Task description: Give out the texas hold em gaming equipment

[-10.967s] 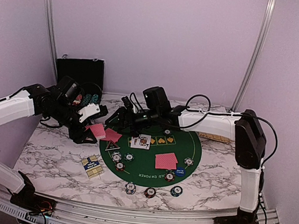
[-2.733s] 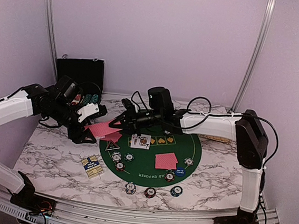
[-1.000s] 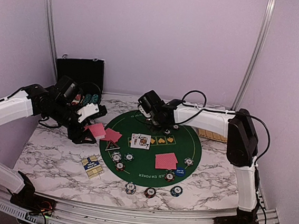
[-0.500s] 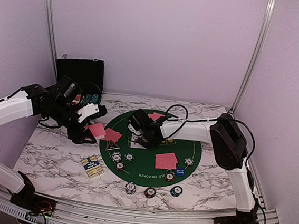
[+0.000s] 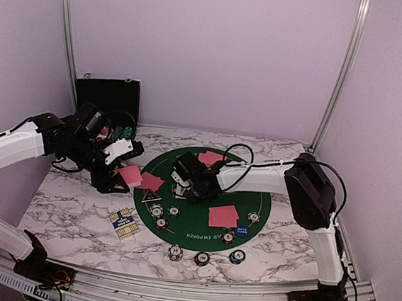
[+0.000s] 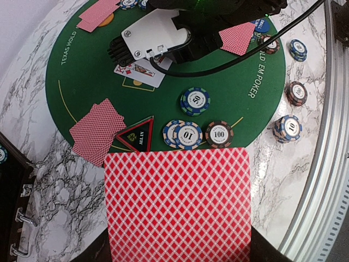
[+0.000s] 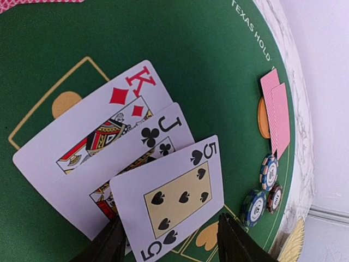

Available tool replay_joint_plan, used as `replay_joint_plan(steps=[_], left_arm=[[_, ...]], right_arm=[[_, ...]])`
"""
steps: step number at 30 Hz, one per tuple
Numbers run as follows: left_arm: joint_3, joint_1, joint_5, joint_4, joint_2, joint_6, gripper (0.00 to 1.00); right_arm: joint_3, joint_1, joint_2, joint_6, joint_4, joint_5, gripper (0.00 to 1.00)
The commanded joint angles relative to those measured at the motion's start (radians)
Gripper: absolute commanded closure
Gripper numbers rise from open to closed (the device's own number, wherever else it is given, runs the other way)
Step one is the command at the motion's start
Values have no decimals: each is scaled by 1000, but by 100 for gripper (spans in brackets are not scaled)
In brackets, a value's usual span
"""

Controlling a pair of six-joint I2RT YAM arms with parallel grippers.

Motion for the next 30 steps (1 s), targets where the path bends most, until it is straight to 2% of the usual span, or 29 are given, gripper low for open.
replay_joint_plan(steps=[1, 10, 15, 21, 27, 30], left_arm=[[8, 6, 8, 15, -23, -4, 100], [11, 6, 10, 14, -24, -3, 100], [10, 6, 11, 14, -25, -4, 100], [8, 6, 9, 15, -28, -4, 100], [7, 6, 10, 14, -30, -3, 100], [6, 6, 8, 16, -31, -2, 100]], right_arm=[[-12, 7, -59, 29, -19, -64, 41], [-26, -39, -172, 121, -34, -199, 20], [-7, -145, -249, 279, -36, -346, 1], [-74, -317, -338, 520, 41, -610, 1], [-119, -345, -366, 548, 66, -595, 1], [-160, -393, -362, 633, 83, -745, 1]])
